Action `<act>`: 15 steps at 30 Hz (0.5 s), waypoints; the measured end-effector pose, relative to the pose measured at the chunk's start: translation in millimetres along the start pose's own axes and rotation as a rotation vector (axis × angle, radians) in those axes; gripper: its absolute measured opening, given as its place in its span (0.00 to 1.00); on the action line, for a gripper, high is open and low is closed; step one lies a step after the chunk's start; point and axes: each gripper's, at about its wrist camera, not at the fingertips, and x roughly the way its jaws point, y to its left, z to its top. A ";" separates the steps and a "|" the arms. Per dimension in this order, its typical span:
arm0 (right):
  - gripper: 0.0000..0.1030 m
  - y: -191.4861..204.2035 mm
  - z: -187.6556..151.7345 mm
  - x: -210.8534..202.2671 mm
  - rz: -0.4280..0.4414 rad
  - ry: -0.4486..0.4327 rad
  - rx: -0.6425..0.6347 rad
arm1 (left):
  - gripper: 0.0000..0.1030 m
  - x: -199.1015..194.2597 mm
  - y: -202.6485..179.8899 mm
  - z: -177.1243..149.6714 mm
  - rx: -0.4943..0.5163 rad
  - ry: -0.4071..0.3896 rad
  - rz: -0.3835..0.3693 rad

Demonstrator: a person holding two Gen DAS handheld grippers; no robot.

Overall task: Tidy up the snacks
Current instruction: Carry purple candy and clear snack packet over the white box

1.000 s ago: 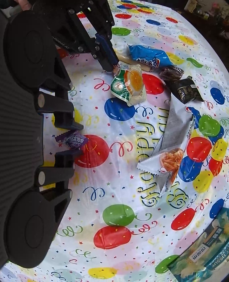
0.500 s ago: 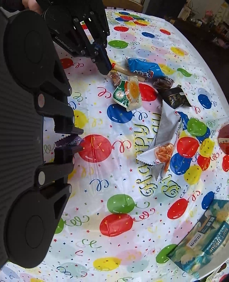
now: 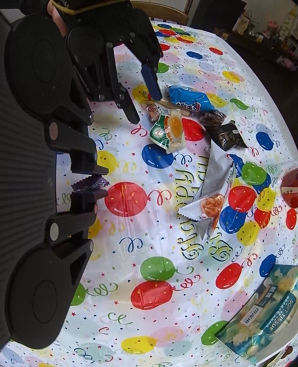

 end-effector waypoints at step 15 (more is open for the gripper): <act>0.13 -5.5 0.9 4.8 0.006 0.008 0.018 | 0.27 17.0 1.2 2.6 0.048 0.043 0.042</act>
